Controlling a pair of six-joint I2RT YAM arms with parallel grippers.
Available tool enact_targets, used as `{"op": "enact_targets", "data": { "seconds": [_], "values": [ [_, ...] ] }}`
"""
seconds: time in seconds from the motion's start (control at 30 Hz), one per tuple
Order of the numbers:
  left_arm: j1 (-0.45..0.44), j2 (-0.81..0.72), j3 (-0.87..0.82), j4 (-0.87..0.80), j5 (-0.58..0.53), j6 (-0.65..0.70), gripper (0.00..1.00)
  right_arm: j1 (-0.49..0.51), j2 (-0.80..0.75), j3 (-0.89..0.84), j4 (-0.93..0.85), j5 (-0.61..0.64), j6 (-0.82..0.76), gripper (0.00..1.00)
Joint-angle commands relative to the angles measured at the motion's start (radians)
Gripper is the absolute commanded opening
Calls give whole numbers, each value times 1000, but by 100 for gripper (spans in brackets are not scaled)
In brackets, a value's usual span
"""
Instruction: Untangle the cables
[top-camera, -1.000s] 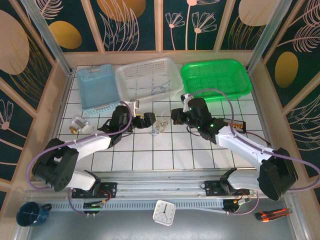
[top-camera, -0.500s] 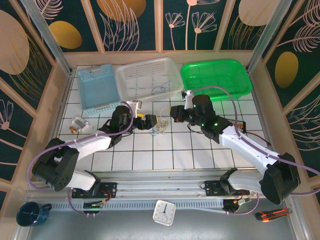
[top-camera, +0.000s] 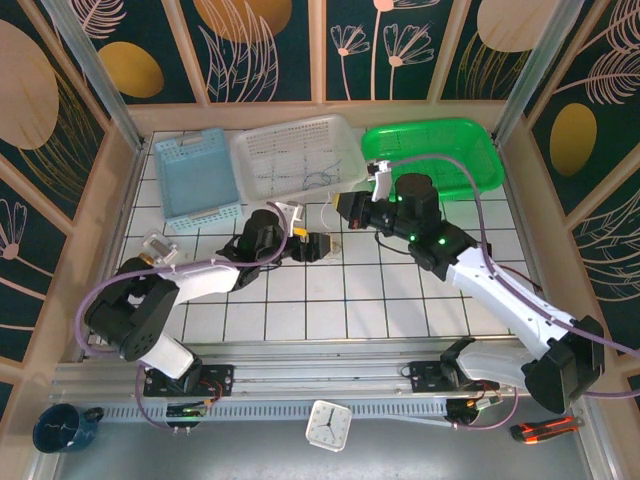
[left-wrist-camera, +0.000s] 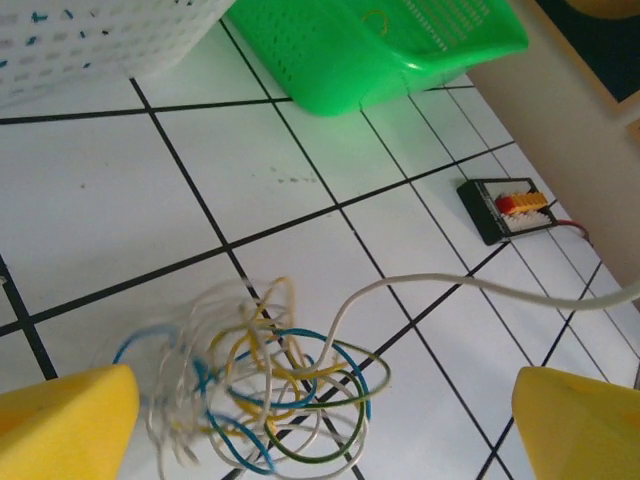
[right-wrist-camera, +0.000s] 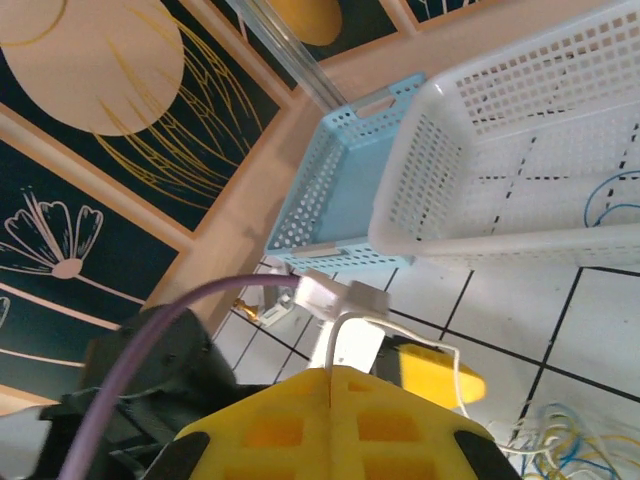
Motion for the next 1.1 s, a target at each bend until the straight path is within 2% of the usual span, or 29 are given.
{"op": "enact_targets", "data": {
  "seconds": [0.0,0.2,0.4,0.63,1.07],
  "values": [
    [-4,54,43,64,11,8,92,-3,-17,64,31,-37,14,0],
    [-7,136,72,89,6,9,84,-3,-14,113,35,-61,24,0],
    [-7,215,82,98,9,13,71,-4,-8,167,51,-88,37,0],
    [-7,274,70,104,27,18,59,-14,22,320,63,-138,42,0],
    [-8,278,3,139,28,9,58,-93,81,644,171,-181,84,0]
  ]
}}
